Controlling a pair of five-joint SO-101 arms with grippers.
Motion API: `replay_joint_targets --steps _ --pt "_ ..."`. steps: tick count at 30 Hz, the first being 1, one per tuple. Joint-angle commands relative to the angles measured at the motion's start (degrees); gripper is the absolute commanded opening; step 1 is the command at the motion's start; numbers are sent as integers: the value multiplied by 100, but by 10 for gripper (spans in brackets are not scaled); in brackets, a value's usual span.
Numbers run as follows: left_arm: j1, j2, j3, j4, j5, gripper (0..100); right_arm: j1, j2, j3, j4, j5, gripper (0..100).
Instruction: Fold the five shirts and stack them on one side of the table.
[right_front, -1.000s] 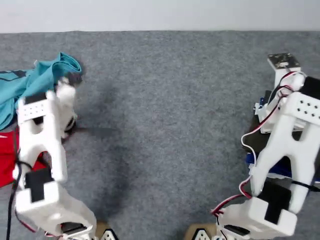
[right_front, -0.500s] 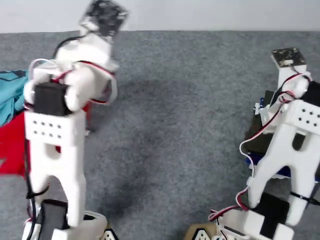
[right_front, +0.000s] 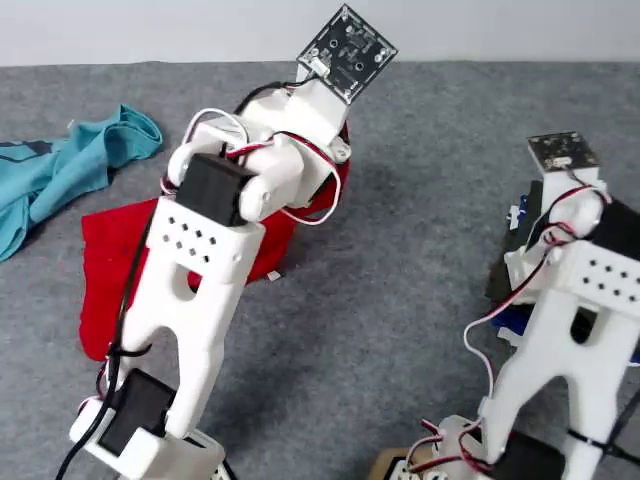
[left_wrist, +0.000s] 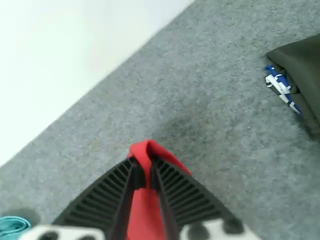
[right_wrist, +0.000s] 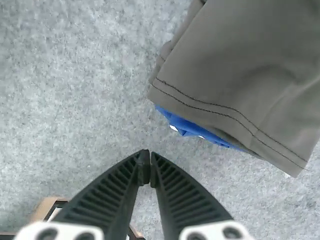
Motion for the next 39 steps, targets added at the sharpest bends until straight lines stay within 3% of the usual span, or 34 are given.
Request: replay_joint_targets --steps 1,4,9,13,20,27,33,39 --pt "-9 -53 -356 149 431 101 -57 -426 62 224 -35 9" --pt "-35 -26 -673 580 853 147 -57 -602 273 224 -35 9" --pt "-35 -44 -752 1257 844 152 -57 -778 642 224 -35 9" --pt "-132 -53 -690 2013 237 147 -57 -875 712 224 -35 9" --pt "-923 -492 1121 1969 -422 96 -110 -857 721 224 -35 9" --pt "-1442 -1407 3240 1855 -844 95 -1367 48 677 207 -105 26" --pt "-2374 -2084 4268 1609 -941 95 -2343 1297 466 -347 -1635 180" --pt "-3446 -2567 4716 1538 -1240 94 -2941 2615 -475 -646 -2286 222"
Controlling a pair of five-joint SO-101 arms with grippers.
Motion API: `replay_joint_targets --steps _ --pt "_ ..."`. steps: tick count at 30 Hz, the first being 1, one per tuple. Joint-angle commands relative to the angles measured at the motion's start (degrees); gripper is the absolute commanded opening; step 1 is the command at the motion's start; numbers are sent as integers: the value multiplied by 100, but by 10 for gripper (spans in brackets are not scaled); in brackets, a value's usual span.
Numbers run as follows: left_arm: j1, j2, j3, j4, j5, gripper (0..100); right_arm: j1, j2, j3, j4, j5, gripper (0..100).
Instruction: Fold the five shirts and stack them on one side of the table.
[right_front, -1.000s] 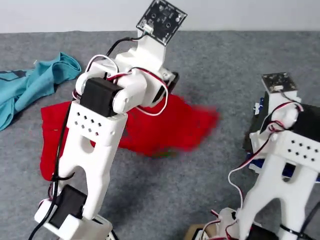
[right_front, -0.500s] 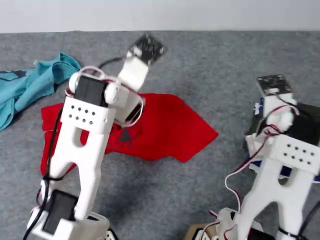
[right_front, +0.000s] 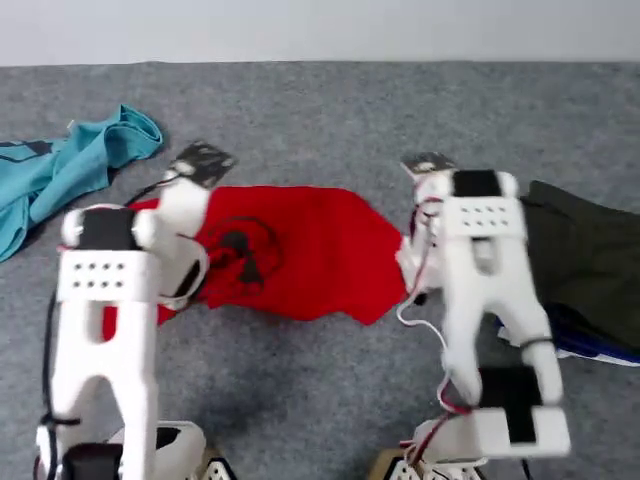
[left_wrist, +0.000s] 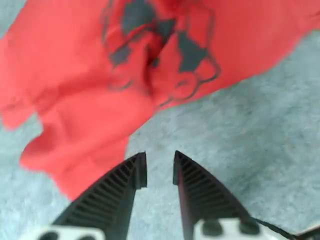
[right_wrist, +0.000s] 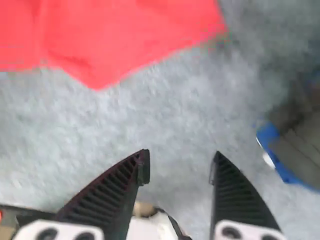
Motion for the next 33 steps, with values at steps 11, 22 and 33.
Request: replay_joint_targets --steps 11,22,33 --pt "-1407 -976 66 -97 -141 94 -154 2457 -2804 -22 -624 222" --pt "-1398 -1380 215 -9 -88 94 110 3231 -3200 -224 -246 223" --pt "-1380 -1618 549 -18 -114 94 259 4013 -3508 -382 -246 221"
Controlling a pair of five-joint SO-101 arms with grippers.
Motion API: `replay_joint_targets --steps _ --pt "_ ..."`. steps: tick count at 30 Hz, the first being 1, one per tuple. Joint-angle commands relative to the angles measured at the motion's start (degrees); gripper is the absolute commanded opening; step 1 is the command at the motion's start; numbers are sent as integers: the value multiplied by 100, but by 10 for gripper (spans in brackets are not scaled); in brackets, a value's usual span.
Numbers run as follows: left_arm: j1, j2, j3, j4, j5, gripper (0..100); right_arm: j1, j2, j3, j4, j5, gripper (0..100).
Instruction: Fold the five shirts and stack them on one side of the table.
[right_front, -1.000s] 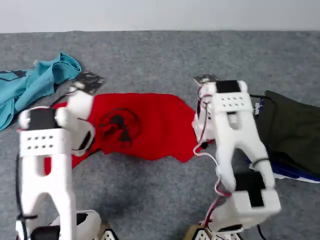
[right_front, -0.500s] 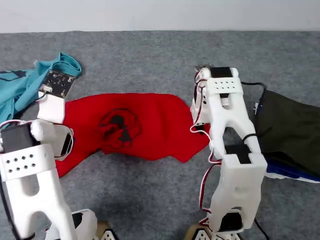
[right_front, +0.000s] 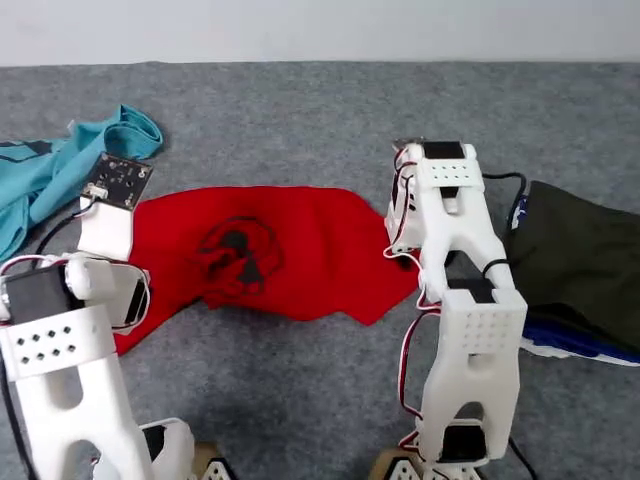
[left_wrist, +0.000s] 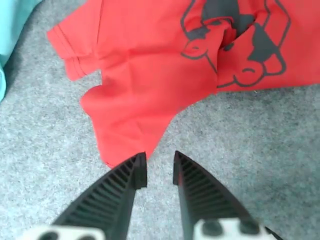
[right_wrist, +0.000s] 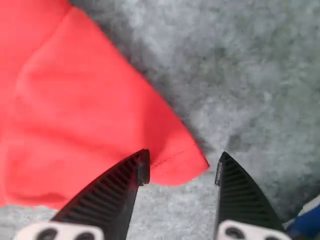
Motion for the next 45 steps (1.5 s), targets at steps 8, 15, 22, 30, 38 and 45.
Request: replay_joint_targets --steps 8,15,22,30,38,45 --pt "-9 -123 22 -185 0 94 -13 136 -273 48 62 157" --pt "-9 -132 338 -352 0 94 -13 -127 -273 84 325 20" --pt "-9 -123 391 -352 -18 94 -31 -884 -545 453 879 10" --pt "519 -88 1051 -712 -325 97 48 -1965 -2400 514 976 10" --pt "598 484 2316 -2708 -343 98 479 -1991 -3727 488 985 10" --pt "589 3059 681 -3244 -299 98 690 -2009 -3736 892 1020 10"
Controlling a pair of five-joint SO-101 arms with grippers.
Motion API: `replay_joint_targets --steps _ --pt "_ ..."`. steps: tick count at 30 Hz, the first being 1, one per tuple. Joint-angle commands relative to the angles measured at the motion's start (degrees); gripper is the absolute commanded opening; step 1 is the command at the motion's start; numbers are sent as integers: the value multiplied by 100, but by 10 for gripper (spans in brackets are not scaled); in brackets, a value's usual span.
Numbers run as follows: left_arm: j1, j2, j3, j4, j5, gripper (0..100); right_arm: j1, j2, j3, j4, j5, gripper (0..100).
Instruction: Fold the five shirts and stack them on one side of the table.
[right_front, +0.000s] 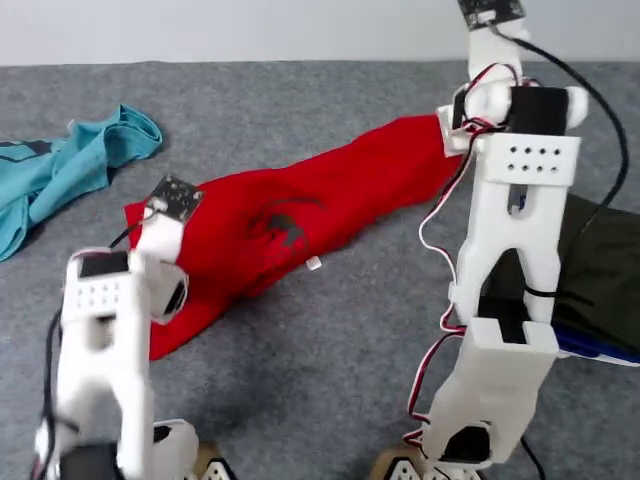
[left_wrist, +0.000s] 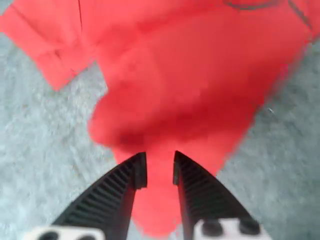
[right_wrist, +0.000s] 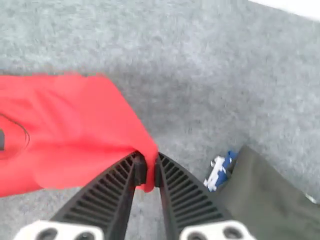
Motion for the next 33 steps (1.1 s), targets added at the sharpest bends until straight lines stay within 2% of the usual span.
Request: replay_joint_targets --steps 1,5,10,13,16,18,22,30,33 --pt "18 1371 -1490 -35 44 97 110 -391 -281 207 62 10" --pt "18 2549 -3670 431 501 96 110 -435 -290 303 62 10" --pt "70 3121 -6255 1301 782 95 110 -664 -290 303 62 10" --pt "229 3235 -7292 2119 782 95 198 -708 -281 303 62 10" --pt "484 3218 -7767 3059 747 95 268 -699 -264 312 62 10" --pt "686 3218 -7846 3516 738 95 312 -690 -255 312 62 10" --pt "993 2927 -7160 3481 703 94 338 -673 -246 312 62 10" --pt "2743 2215 -4901 3349 501 94 321 -664 18 303 62 10" --pt "3095 2382 -4338 3024 501 94 321 -673 132 303 62 10"
